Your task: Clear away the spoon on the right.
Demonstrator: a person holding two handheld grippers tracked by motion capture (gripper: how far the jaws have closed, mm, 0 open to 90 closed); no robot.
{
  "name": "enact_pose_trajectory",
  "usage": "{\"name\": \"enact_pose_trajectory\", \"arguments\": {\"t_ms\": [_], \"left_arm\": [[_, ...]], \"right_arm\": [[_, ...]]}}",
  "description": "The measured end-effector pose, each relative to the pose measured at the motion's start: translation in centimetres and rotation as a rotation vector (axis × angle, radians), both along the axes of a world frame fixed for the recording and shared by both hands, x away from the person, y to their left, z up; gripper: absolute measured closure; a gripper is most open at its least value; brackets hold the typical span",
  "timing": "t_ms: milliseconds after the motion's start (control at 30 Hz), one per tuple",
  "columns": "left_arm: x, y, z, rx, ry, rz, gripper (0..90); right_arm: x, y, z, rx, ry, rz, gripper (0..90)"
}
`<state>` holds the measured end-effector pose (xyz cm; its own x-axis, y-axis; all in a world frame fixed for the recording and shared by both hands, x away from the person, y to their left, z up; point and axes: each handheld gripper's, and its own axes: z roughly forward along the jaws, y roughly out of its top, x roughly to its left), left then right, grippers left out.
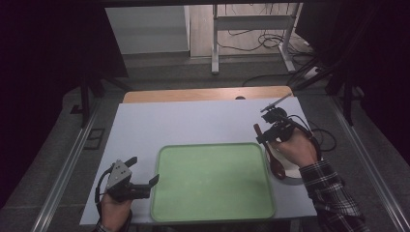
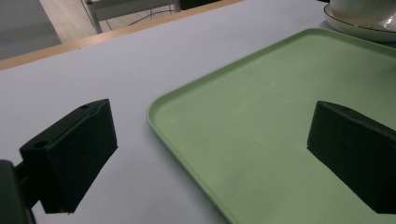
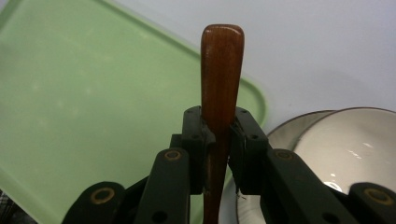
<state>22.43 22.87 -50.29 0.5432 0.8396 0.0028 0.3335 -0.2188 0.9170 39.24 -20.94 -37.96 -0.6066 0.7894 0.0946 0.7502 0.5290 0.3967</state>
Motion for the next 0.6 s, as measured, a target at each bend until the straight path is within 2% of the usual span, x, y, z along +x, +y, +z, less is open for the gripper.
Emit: {"name": "enact_pose_trajectory", "arguments": {"t_ms": [200,600], "left_arm": [[0.0,0.0,0.0,-0.001,-0.001,0.000,1.4],[0.0,0.0,0.0,-0.008,-0.001,-0.002,1.4]], "right_arm": [[-0.1,1.6,-1.7,-0.014,0.046,0.026,77.8],[-0.2,4.2,-4.0,-0.041,0.095,0.051,77.8]]}}
